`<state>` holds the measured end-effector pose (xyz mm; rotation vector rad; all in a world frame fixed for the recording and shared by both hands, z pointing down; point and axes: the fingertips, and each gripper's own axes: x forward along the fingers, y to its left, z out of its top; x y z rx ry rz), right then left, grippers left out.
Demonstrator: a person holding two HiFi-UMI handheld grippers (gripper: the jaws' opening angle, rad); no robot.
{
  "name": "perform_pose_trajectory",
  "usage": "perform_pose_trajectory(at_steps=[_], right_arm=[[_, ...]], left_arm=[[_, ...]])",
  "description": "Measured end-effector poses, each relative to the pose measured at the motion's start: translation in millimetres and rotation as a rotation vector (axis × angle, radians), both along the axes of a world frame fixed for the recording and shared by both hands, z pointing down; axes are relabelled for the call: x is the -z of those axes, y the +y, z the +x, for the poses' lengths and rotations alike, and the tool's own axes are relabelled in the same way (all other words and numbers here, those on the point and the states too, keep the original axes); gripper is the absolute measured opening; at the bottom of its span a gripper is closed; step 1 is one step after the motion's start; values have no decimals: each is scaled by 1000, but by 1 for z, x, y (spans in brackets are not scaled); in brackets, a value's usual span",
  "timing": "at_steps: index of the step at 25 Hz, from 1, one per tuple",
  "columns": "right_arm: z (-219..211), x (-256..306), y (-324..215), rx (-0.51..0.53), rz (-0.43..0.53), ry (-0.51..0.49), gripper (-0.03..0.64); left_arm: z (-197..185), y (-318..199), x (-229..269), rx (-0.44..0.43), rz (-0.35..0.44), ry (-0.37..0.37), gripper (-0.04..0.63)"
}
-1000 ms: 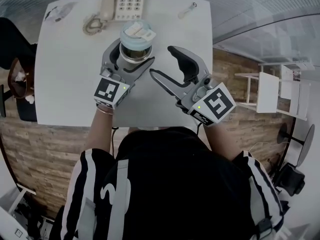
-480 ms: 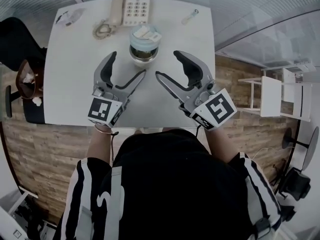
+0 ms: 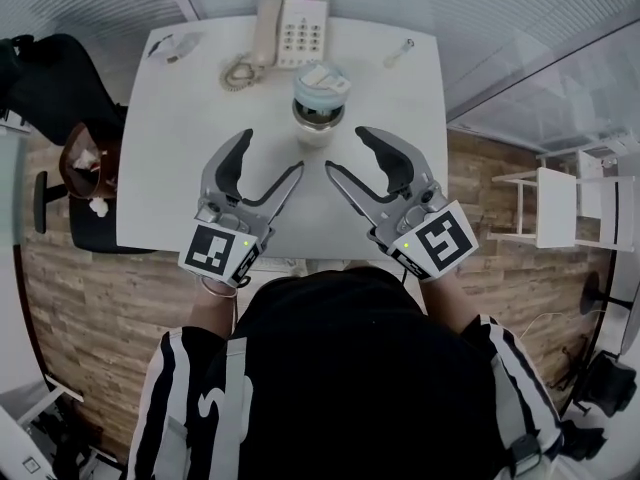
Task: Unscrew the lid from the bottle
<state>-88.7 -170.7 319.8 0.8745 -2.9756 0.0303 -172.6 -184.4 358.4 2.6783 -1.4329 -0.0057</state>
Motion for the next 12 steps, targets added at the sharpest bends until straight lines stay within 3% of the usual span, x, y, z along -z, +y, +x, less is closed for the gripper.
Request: perform_pose_trajectory(at_steps=[7,12], right_arm=[[-19,13,14,-8,18,6,167],[-20,16,19,-47,36,17,120]], left_arm=[[-8,17,23,-8,75,28,255],[-12,22,33,-1,106,2,210]])
